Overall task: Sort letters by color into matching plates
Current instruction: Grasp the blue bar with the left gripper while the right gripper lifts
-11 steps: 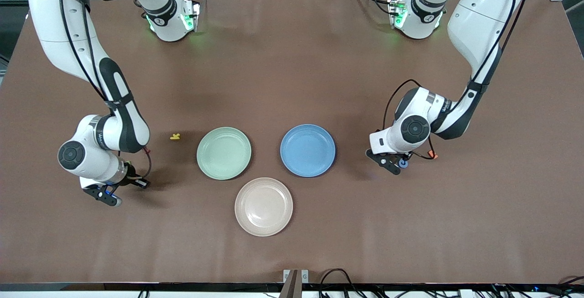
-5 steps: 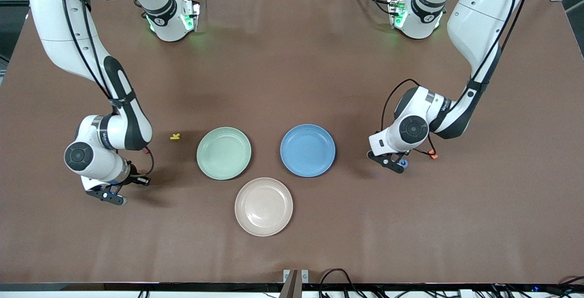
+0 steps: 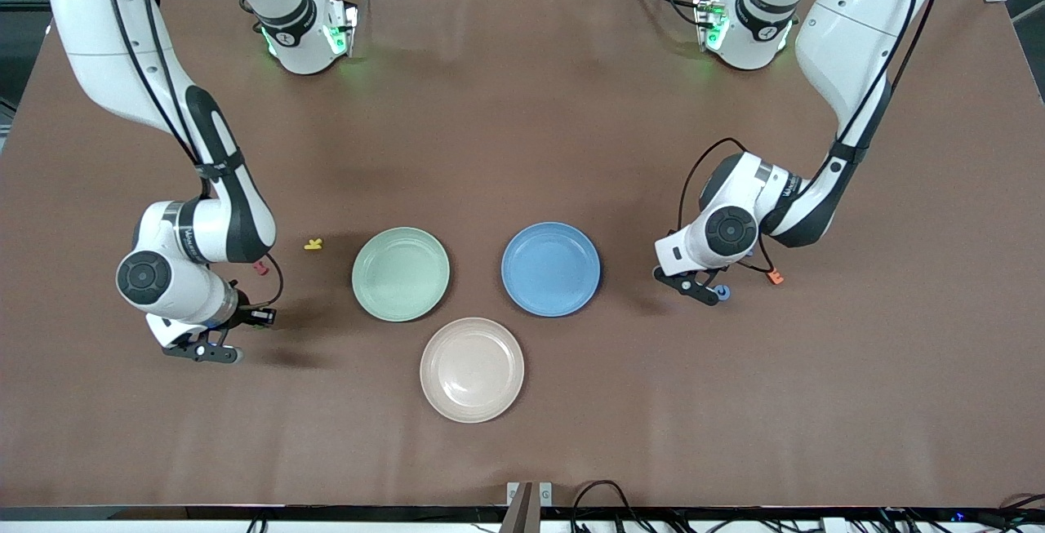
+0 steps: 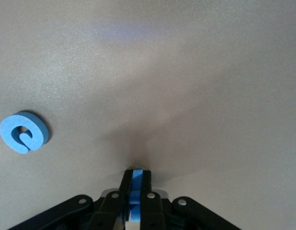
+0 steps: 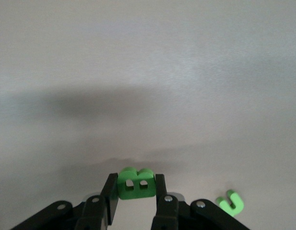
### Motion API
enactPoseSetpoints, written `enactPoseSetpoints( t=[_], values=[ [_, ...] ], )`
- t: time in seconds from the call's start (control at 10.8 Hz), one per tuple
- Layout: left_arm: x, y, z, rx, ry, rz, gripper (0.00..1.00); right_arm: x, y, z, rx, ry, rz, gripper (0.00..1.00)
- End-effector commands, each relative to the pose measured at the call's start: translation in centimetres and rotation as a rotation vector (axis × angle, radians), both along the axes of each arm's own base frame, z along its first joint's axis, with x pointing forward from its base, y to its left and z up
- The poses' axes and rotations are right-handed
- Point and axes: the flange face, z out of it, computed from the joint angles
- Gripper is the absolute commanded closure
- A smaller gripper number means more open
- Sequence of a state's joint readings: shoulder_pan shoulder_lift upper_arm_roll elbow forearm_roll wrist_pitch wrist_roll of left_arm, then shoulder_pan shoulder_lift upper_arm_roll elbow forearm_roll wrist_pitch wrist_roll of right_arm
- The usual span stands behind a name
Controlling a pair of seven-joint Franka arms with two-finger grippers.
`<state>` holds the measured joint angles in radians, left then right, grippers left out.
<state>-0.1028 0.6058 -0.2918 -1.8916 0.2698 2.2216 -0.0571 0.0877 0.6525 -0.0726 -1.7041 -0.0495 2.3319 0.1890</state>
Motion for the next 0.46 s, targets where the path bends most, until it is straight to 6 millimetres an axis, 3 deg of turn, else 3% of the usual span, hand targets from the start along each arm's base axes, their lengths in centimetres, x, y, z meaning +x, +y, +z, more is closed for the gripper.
enactPoseSetpoints(
  t=[0.0, 0.37],
  values=[
    [0.4, -1.2, 2.6, 0.02, -0.042, 0.058, 1.0, -0.8, 4.0, 3.8, 0.037, 0.021, 0.035, 0.88],
    [3.2, -5.4, 7.1, -0.05, -0.137, 0.218, 1.0, -2.1, 12.7, 6.2, 0.113, 0.03, 0.11, 0.87]
  ],
)
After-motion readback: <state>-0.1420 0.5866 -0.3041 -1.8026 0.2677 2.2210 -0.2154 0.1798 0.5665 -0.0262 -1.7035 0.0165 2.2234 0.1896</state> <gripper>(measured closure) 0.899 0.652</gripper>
